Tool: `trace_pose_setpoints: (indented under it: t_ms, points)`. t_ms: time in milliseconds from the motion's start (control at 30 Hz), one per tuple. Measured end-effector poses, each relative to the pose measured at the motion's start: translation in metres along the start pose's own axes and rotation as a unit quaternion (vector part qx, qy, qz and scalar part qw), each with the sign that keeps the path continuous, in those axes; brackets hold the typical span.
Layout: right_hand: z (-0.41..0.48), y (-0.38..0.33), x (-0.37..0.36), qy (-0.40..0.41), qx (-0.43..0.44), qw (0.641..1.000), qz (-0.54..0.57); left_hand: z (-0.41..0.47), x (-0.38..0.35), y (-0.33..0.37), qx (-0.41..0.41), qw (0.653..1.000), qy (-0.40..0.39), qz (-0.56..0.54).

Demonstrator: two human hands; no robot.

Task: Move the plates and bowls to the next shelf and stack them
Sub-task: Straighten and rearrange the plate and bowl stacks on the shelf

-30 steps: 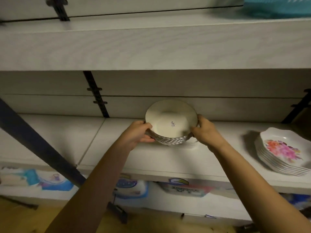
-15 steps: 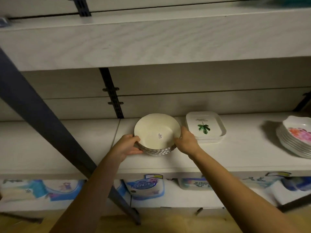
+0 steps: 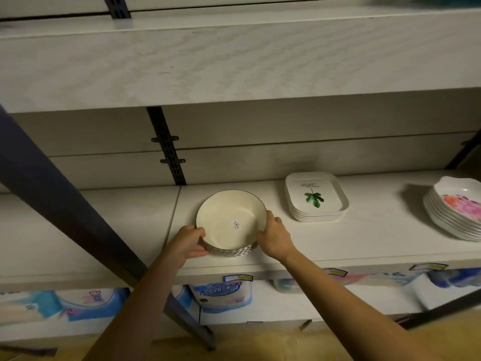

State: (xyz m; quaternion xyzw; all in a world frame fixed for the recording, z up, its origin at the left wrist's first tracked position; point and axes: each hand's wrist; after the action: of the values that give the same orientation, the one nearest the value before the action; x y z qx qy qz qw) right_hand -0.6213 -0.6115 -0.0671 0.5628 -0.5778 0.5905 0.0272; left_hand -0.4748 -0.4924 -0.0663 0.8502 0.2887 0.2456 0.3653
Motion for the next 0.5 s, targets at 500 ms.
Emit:
trace_pose_setpoints:
  t_ms: [500]
  points:
    - [0.027, 0.094, 0.136, 0.149, -0.002, 0.984, 0.092, -0.012, -0.128, 0.078, -0.309, 0.933, 0.085, 0.162]
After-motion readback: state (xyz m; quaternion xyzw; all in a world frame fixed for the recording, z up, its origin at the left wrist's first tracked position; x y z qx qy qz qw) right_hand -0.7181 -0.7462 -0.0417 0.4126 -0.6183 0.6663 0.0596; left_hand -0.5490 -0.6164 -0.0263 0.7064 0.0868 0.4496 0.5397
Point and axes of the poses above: each hand's wrist, its own z-axis towards the middle knuckle, its own x-axis out of the back of the hand, y = z × x, and after that the axes turned 2 degrees about -z, right-handed
